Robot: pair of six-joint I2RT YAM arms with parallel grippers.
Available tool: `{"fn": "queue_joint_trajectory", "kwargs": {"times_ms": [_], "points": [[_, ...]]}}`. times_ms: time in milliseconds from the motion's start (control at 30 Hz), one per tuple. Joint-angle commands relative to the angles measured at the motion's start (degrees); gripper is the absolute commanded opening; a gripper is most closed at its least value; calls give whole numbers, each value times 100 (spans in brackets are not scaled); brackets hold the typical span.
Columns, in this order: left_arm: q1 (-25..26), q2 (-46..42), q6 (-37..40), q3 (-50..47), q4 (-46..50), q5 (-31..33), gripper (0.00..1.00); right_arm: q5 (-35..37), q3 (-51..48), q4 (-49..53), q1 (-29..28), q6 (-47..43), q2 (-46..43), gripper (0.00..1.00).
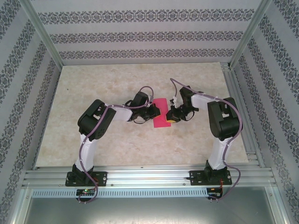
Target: Fold a paper plane with a square sheet of paper (pick it up from the middle)
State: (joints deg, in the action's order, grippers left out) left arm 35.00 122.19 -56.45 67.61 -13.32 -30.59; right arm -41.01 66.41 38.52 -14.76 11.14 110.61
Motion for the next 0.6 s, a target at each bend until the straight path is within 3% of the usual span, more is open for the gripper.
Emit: {"fn": "queue_joint_trajectory", "kwargs": {"times_ms": [0, 300, 467, 567], "points": [[17, 174, 243, 19, 455, 343, 7, 39, 307, -48, -173, 138, 31, 10], [18, 195, 244, 18, 462, 329, 7, 397, 789, 25, -505, 255, 554, 8], [16, 208, 239, 31, 462, 320, 7, 696, 713, 106, -565, 160, 735, 8], [16, 209, 222, 34, 443, 347, 7, 502, 414, -140, -519, 186, 642, 8]]}}
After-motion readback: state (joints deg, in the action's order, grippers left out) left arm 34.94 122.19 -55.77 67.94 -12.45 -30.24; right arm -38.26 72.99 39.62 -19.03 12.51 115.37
